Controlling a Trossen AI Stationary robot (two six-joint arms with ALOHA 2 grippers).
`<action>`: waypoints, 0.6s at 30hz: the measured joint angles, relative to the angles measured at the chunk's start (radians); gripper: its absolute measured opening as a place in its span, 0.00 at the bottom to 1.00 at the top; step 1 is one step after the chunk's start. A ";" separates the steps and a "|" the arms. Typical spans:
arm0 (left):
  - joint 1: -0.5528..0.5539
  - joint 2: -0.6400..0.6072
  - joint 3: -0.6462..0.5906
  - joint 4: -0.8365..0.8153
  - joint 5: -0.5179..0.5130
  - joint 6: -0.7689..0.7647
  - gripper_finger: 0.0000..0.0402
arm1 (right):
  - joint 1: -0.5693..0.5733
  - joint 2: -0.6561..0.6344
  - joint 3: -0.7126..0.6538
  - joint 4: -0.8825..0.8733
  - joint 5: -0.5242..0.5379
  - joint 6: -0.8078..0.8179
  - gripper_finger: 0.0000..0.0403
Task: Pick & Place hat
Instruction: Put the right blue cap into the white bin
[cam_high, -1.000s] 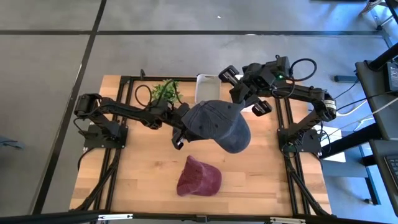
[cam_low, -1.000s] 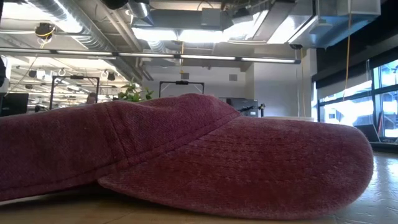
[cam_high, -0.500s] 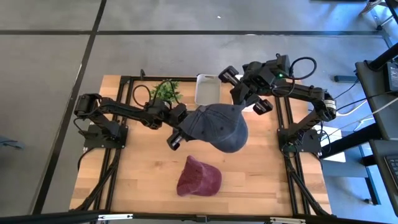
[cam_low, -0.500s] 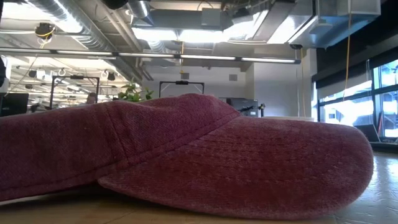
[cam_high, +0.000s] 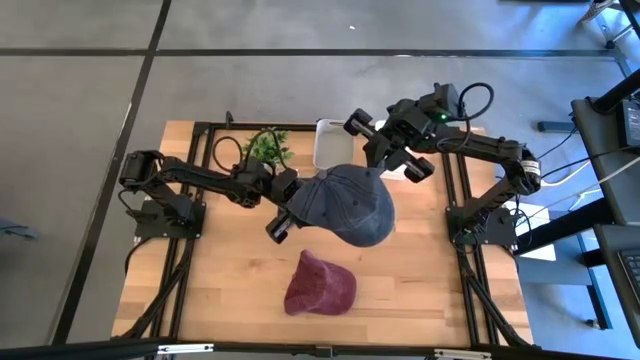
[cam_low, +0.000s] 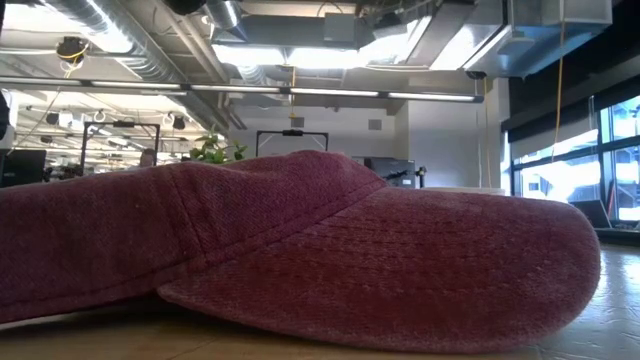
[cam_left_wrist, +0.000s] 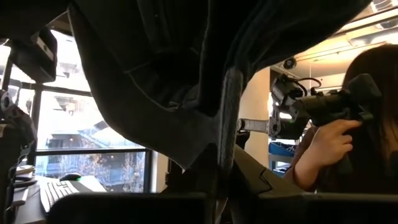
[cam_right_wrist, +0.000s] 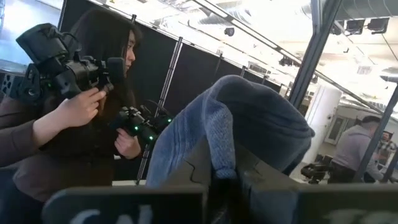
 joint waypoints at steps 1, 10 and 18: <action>0.001 0.000 0.000 0.000 0.000 -0.001 0.03 | 0.000 0.000 0.000 -0.001 0.000 -0.001 0.07; 0.007 0.000 0.000 -0.001 0.025 -0.041 0.03 | -0.005 0.000 0.000 -0.066 -0.018 0.080 0.33; 0.040 0.000 0.000 -0.024 0.170 -0.152 0.03 | -0.093 0.001 -0.001 -0.119 -0.063 0.379 0.48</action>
